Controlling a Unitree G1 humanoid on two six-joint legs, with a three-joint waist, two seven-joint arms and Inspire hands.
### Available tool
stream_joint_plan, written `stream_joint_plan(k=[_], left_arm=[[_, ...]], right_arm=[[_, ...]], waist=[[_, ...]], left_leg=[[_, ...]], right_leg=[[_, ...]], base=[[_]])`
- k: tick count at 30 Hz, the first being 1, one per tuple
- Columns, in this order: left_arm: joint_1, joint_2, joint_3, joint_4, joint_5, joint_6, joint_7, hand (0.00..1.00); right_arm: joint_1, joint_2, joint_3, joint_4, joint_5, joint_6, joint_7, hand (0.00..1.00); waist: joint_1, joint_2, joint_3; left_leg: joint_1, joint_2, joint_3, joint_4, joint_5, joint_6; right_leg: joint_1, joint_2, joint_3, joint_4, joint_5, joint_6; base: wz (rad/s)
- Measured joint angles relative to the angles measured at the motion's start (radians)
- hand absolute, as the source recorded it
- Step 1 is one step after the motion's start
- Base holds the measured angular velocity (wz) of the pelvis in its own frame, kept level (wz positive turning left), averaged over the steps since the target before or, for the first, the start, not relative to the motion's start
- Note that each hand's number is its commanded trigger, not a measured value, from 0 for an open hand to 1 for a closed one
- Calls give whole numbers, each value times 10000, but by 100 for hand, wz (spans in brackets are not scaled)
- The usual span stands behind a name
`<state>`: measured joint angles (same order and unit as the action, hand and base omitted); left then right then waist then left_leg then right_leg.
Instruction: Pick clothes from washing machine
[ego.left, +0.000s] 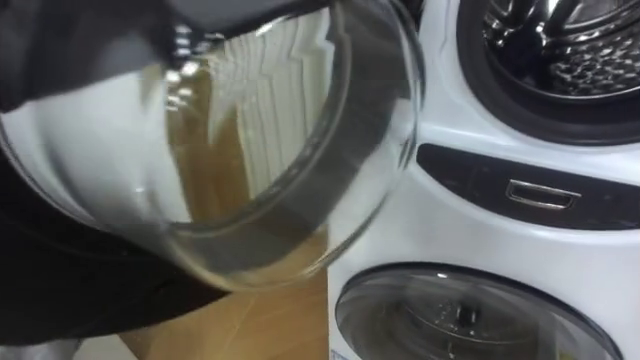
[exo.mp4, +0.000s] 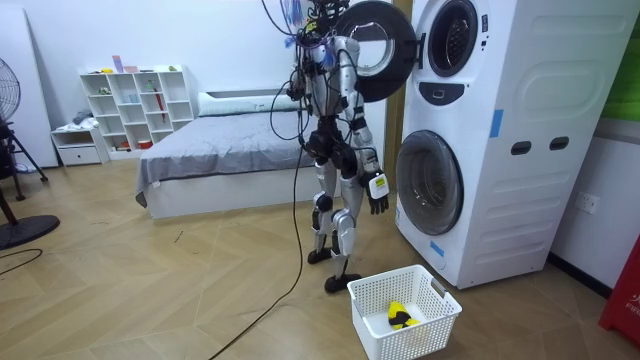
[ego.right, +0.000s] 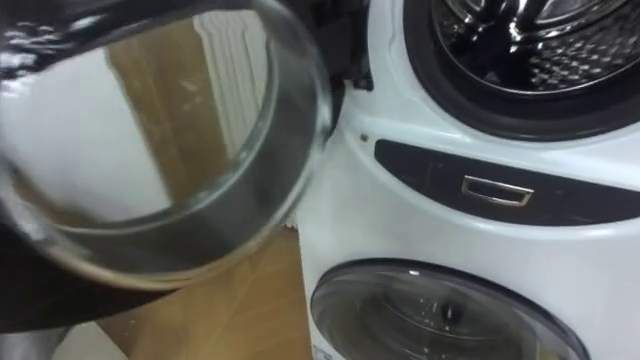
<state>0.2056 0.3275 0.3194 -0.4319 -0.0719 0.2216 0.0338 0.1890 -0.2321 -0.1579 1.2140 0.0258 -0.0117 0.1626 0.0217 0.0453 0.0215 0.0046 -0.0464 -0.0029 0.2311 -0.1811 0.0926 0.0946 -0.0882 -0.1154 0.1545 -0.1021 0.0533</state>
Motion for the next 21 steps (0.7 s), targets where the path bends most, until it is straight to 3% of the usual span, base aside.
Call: stream_joint_plan(k=[1,2,5,8,9,11,12,15,19,21], left_arm=[[288,-109,-247,-40,-167,-362,-339,0],[396,-112,-566,-34,-233,-438,-627,0],[518,-168,-1226,-26,-342,-553,-1071,0],[481,-265,-1503,-29,-346,-599,-1248,0],[476,-287,-1510,-28,-346,-600,-1322,0],[465,-336,-1813,-11,-346,-725,-1724,0],[465,-356,-1939,-10,-348,-765,-1844,0],[467,-655,-2813,4,-493,-926,-2485,0],[466,-1092,-4127,73,-888,-930,-3474,0],[467,-1140,-4304,72,-1063,-985,-3742,0]], right_arm=[[-99,1,135,-12,159,2,-6,0],[-121,3,268,-16,274,3,-11,0],[-254,1,483,143,479,12,-15,0],[-507,-2,530,195,478,51,-136,0],[-533,1,576,181,479,54,-163,0],[-503,1,662,169,529,121,-266,0],[-490,2,699,177,555,149,-315,0],[-542,17,868,198,798,172,-517,0],[-673,239,955,199,1506,170,-651,0],[-639,446,954,246,1744,171,-678,0]], waist=[[5,-23,-14],[-4,-61,-9],[-154,-185,-28],[-446,-221,-77],[-526,-208,-86],[-775,-146,-143],[-811,-158,-135],[-912,-110,-179],[-1026,-298,-141],[-1043,-465,-163]], left_leg=[[-23,-17,95,7,8,15],[-35,-31,206,11,16,11],[-187,-67,350,70,35,97],[-307,-35,712,70,102,62],[-309,-32,750,69,111,51],[-264,15,809,36,197,-78],[-220,20,827,22,205,-90],[-4,14,889,-201,267,-127],[216,115,1120,-510,336,-167],[238,186,1164,-481,276,-258]], right_leg=[[-51,-32,-20,3,25,35],[-62,-66,-29,9,65,76],[-132,-170,-375,8,76,94],[-328,-223,-359,-27,57,135],[-372,-223,-311,-15,62,205],[-433,-160,-207,-28,50,172],[-444,-156,-198,-31,21,167],[-398,-148,-132,0,-112,203],[-428,-72,-36,-34,-178,97],[-429,40,99,-40,-208,5]], base=[[-32],[-30],[-10],[-23],[-31],[-19],[-9],[-9],[-17],[-14]])
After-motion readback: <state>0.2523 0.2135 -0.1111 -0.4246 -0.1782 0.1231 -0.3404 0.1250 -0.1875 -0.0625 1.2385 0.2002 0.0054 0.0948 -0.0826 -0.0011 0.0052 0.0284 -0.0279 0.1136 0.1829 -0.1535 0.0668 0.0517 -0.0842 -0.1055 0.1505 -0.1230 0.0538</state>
